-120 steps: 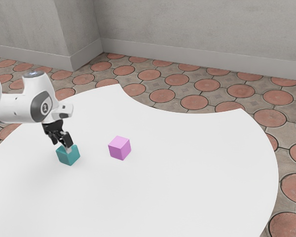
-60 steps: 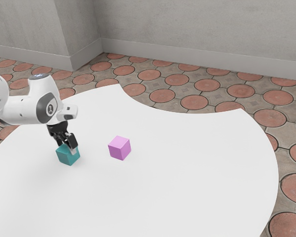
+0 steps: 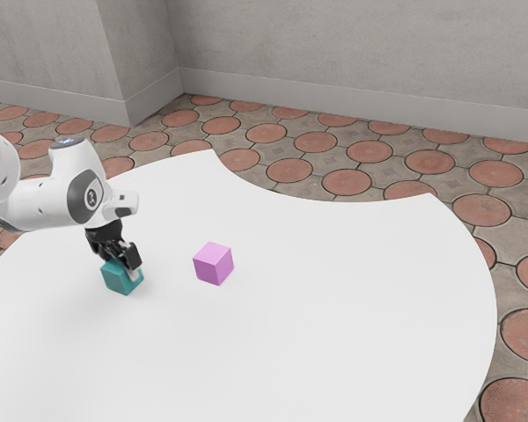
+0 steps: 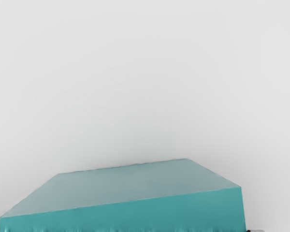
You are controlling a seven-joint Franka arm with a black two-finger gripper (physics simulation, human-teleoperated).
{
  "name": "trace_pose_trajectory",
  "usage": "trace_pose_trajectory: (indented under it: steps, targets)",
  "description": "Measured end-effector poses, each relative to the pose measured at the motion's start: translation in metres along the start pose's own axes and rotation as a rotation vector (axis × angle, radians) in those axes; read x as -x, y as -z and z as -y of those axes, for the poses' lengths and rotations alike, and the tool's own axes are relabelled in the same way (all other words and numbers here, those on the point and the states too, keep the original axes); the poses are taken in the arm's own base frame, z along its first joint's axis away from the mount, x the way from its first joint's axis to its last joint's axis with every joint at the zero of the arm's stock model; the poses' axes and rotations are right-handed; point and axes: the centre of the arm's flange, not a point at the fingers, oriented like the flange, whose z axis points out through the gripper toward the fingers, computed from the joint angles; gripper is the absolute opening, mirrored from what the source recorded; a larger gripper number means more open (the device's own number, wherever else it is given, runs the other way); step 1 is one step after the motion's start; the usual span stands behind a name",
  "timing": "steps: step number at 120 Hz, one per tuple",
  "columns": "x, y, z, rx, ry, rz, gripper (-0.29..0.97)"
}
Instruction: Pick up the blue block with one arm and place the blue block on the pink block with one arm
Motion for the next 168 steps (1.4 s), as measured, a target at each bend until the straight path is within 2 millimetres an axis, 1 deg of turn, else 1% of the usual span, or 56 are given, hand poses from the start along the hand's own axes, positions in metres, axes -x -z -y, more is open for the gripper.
trace_pose_trajectory:
  steps: [13,23,37,47,63,84,95,109,117,132,140,159,168]
  targets:
    - [0.000,0.000,0.001,-0.001,0.004,0.000,0.42]
    - [0.001,0.000,0.002,-0.007,0.006,0.001,0.34]
    - [0.000,0.001,0.001,-0.018,0.004,0.005,0.30]
    - [-0.003,0.006,-0.002,-0.028,-0.005,0.000,0.30]
    - [-0.012,0.029,-0.006,-0.060,-0.020,-0.018,0.31]
    - [-0.040,0.069,-0.012,-0.106,-0.032,-0.023,0.31]
    - [-0.055,0.087,-0.026,-0.111,-0.037,-0.023,0.31]
    - [-0.077,0.098,-0.053,-0.109,-0.055,-0.012,0.32]
    - [-0.081,0.098,-0.064,-0.101,-0.054,0.003,0.32]
    - [-0.088,0.093,-0.093,-0.088,-0.070,0.027,0.32]
    - [-0.097,0.091,-0.106,-0.089,-0.080,0.032,0.32]
    - [-0.122,0.086,-0.129,-0.107,-0.101,0.045,0.32]
    - [-0.126,0.086,-0.136,-0.109,-0.099,0.053,0.32]
